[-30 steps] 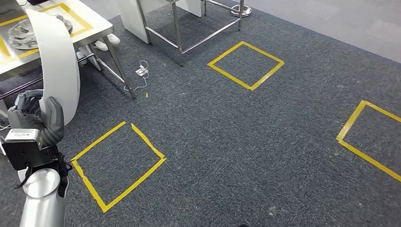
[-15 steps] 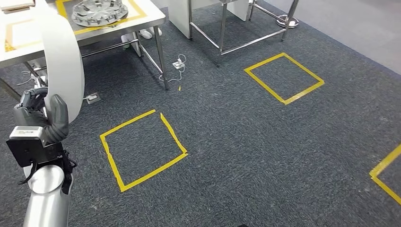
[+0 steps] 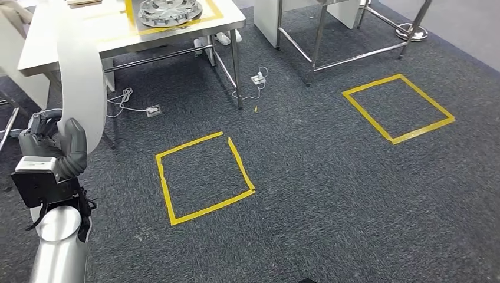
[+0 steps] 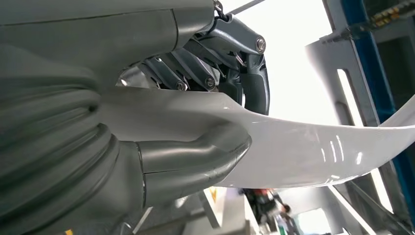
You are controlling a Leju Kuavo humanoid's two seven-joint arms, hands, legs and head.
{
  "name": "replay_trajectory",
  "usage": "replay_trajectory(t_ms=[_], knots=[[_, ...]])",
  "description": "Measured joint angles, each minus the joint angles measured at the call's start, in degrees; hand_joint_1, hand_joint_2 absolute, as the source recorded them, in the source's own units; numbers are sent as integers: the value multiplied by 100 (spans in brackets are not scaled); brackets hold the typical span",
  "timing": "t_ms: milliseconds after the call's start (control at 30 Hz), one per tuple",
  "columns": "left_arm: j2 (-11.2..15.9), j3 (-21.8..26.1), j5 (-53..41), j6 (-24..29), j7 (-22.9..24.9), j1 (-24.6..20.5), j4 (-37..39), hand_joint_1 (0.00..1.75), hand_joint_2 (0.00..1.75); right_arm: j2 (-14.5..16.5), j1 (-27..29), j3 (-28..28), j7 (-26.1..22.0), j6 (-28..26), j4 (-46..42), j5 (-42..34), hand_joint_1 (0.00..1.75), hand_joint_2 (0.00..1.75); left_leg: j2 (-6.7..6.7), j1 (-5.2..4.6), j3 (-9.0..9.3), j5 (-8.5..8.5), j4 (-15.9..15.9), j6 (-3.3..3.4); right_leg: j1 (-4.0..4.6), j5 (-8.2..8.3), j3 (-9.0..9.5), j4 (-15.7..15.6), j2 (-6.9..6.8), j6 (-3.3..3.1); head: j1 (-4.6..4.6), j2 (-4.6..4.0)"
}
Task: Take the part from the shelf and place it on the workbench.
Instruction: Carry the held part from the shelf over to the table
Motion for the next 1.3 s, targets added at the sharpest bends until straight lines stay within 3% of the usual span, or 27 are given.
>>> replay_trajectory(t_ms=[33,67,100,167,233,300,333,400,467,533,567,600,667,700,767,833,900,933,1000,1033,1067,1100,1133,1200,1233,1300], knots=[[0,-1,-5,13,5,7,21,175,175,0,7,0,0,-12,0,14,0,0,22,8,-89,-42,203,-13,2,-7,2,1,-81,-4,-1,0],[1,-1,-19,31,8,13,40,175,175,1,9,0,0,-20,0,28,0,0,38,12,-69,23,191,-19,2,-15,7,3,-162,-2,-1,0],[1,-1,-31,50,6,16,51,175,175,4,7,0,0,-27,0,42,0,0,76,15,67,177,-48,-17,2,-26,18,5,-238,7,-2,0],[0,-1,-9,69,-20,13,58,175,175,10,0,0,-1,-52,0,63,0,0,320,-12,501,496,-830,20,23,-63,48,19,-372,51,-5,0],[-9,-6,102,46,-62,20,50,175,175,13,-6,0,-1,-73,0,76,0,0,494,-42,738,601,-1281,118,63,-100,70,34,-477,108,3,0],[-2,-9,234,14,-85,59,38,175,175,13,-13,0,-1,-73,0,59,0,0,415,-53,739,597,-1325,220,82,-113,94,27,-574,162,17,0],[8,-8,290,4,-87,84,26,175,175,13,-18,-1,-1,-74,0,45,0,0,366,-47,737,605,-1334,256,73,-134,103,39,-560,196,22,0],[15,-8,381,-5,-92,113,-19,175,175,11,-20,-2,-2,-82,0,27,0,0,276,-15,741,621,-1357,325,45,-302,9,281,-303,265,37,0],[5,-9,462,-2,-100,143,-73,175,175,9,-4,-2,-3,-106,0,35,0,0,197,3,739,615,-1363,371,29,-633,-325,961,26,307,67,0],[0,-9,519,8,-100,195,-101,175,175,8,25,-2,-1,-130,0,59,0,0,110,-2,737,600,-1355,391,28,-812,-673,1590,113,317,83,0],[1,-9,533,11,-98,218,-108,175,175,7,35,-2,0,-137,0,73,0,0,66,-4,739,588,-1348,390,28,-745,-729,1639,117,312,84,0],[2,-9,544,12,-97,234,-115,175,175,4,39,-2,1,-140,0,89,0,0,23,-4,746,573,-1338,384,26,-578,-676,1464,118,302,86,0],[4,-9,560,22,-96,248,-140,175,175,-3,31,-2,1,-142,0,114,0,0,-41,-8,767,530,-1311,345,24,-201,-352,717,120,269,91,0],[9,-9,567,31,-96,249,-157,175,175,-5,19,-2,-1,-141,0,123,0,0,-63,-17,774,505,-1296,313,29,-109,-205,390,121,248,92,0],[22,-8,580,45,-96,248,-181,175,175,-4,-6,-2,-2,-141,0,137,0,0,-83,-33,783,461,-1292,241,50,-130,-81,109,121,188,93,0],[36,-7,586,50,-93,245,-196,175,175,-1,-18,-2,3,-141,0,144,0,0,-78,-24,806,435,-1307,167,54,-150,-35,83,120,108,94,0],[62,-8,584,50,-96,222,-204,175,175,4,-24,-2,26,-142,0,152,0,0,-34,-15,747,367,-1118,97,39,-171,81,45,118,21,70,0],[77,-9,584,50,-97,209,-207,175,175,8,-26,-2,39,-142,0,156,0,0,-11,-11,620,284,-869,71,30,-194,145,29,115,-14,56,0],[99,-11,584,50,-99,205,-197,175,175,11,-26,-2,50,-135,0,159,0,0,12,-7,178,67,-139,41,32,-287,256,25,111,-48,42,0],[111,-11,585,50,-96,221,-189,175,175,13,-21,-2,51,-131,1,159,0,0,13,-6,-41,42,146,37,34,-344,319,25,113,-49,42,0],[122,-11,585,50,-92,238,-182,175,175,14,-15,-2,56,-124,1,159,0,0,14,-6,-190,128,260,43,35,-409,393,25,119,-44,42,0],[131,-11,584,49,-89,249,-178,175,175,14,-10,-2,61,-117,1,158,0,0,14,-7,-233,332,152,58,35,-478,477,25,125,-35,42,0],[140,-11,584,47,-87,256,-178,175,175,17,-8,-2,66,-109,1,158,0,0,16,-11,-174,636,-166,84,35,-556,575,23,130,-22,42,0],[157,-12,583,42,-89,265,-177,175,175,32,-7,-3,56,-94,5,155,0,0,29,-50,61,1039,-808,155,31,-707,730,0,131,23,47,0],[165,-13,584,37,-89,269,-179,175,175,41,-13,-3,43,-87,9,153,0,0,35,-73,169,1064,-1024,201,28,-766,778,-20,129,58,45,0],[176,-14,585,28,-89,272,-198,175,175,59,-29,-4,13,-78,15,146,0,0,27,-107,287,897,-1154,277,30,-807,857,-70,116,139,47,0]])
